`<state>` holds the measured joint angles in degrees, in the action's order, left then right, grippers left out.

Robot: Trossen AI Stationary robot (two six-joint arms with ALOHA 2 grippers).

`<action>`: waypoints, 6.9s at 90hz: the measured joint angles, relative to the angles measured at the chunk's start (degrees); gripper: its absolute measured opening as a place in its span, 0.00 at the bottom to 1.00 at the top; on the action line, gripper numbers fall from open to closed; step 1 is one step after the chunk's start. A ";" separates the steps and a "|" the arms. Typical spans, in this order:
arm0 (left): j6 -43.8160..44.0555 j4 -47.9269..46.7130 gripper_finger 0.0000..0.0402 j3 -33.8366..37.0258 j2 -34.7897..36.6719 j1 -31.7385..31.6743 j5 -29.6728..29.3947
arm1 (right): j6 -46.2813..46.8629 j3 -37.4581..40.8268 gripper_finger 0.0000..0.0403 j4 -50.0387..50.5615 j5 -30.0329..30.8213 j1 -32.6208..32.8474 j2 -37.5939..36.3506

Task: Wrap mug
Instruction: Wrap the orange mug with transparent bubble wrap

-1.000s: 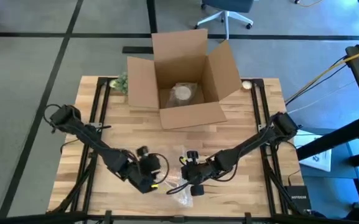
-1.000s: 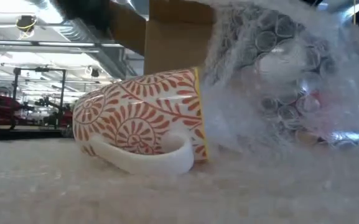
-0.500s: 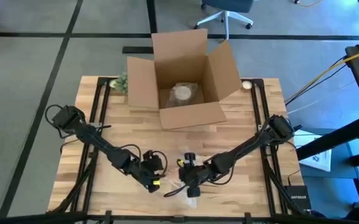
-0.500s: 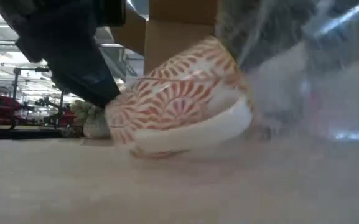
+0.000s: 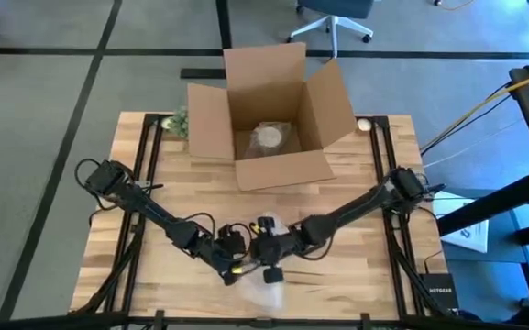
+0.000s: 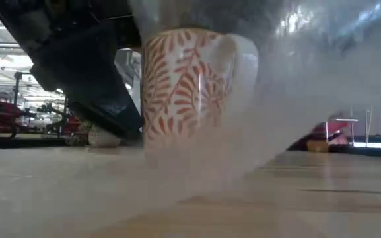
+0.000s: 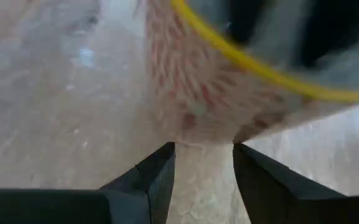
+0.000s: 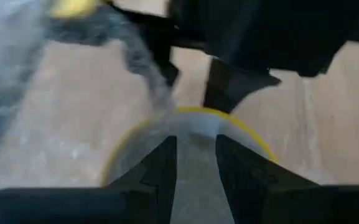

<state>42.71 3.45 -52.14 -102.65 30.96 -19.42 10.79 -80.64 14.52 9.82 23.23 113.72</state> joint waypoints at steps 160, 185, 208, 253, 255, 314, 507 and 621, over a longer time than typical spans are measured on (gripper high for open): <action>-5.41 6.82 0.36 -0.05 5.84 -0.31 -5.82 | 14.26 21.68 0.25 11.71 19.03 4.39 -18.55; -5.40 7.78 0.36 -0.03 5.75 -0.33 -6.00 | -3.43 13.98 0.25 -0.46 13.08 2.36 -18.05; -5.46 7.88 0.36 0.00 5.75 -0.42 -6.45 | -3.40 10.03 0.25 -4.27 5.50 6.31 -9.20; -4.55 8.74 0.36 -0.03 5.71 -0.59 -5.57 | 1.79 -14.71 0.25 25.13 -2.10 1.15 8.18; -4.41 8.74 0.36 -0.02 5.95 -0.59 -5.35 | 1.79 -14.71 0.25 24.86 -2.42 1.09 8.29; -2.97 10.54 0.36 -0.18 2.42 -1.68 -6.39 | 1.23 -16.25 0.25 26.04 -3.37 1.28 6.96; -4.20 12.90 0.36 0.04 3.66 -1.36 -6.35 | 6.86 4.38 0.25 6.15 2.17 4.14 -4.75; -5.81 16.68 0.36 -0.18 0.13 -0.22 -8.09 | 8.94 -18.24 0.27 31.48 -1.99 1.85 3.90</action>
<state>36.90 20.13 -52.31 -102.52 30.74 -27.51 19.73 -98.89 46.00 7.83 25.08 117.62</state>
